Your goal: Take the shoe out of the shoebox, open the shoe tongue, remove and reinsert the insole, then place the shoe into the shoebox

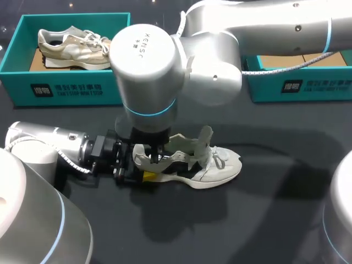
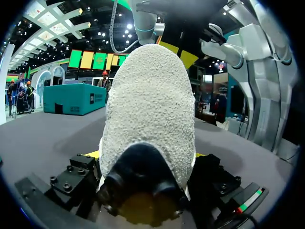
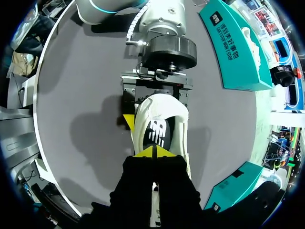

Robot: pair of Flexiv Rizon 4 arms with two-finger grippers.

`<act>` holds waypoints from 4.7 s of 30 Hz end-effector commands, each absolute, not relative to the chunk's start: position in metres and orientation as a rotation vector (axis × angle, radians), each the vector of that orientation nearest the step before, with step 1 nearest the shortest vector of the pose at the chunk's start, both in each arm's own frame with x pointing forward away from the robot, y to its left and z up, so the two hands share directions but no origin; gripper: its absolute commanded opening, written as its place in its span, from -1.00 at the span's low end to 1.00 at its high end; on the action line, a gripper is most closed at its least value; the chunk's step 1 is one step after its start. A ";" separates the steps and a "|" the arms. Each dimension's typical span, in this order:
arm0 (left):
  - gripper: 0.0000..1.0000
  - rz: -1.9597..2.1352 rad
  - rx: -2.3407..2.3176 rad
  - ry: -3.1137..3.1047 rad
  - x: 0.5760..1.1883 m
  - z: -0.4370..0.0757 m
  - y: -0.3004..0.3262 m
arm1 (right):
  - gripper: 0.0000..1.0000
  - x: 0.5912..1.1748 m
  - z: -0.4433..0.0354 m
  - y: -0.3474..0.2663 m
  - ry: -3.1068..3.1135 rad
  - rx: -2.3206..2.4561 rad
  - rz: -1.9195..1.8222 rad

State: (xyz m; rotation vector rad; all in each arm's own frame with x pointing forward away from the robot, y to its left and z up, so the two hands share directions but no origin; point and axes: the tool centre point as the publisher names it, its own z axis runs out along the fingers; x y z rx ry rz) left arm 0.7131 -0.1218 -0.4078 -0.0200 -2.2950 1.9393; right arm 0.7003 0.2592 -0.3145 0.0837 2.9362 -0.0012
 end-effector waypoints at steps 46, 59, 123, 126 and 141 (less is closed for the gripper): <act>-1.00 1.940 -0.019 -2.295 0.712 -0.409 -0.121 | -0.26 0.723 -0.389 0.212 3.006 0.274 0.025; -1.00 1.940 -0.019 -2.295 0.712 -0.409 -0.121 | -0.11 0.734 -0.404 0.208 3.076 0.249 0.033; -1.00 1.940 -0.019 -2.295 0.712 -0.409 -0.121 | -1.00 0.715 -0.327 0.192 2.920 -0.364 0.894; -1.00 1.940 -0.019 -2.295 0.712 -0.409 -0.121 | -1.00 0.714 -0.324 0.195 2.898 -0.425 0.921; -1.00 1.940 -0.019 -2.295 0.712 -0.409 -0.121 | -1.00 0.707 -0.308 0.248 2.937 -0.665 0.760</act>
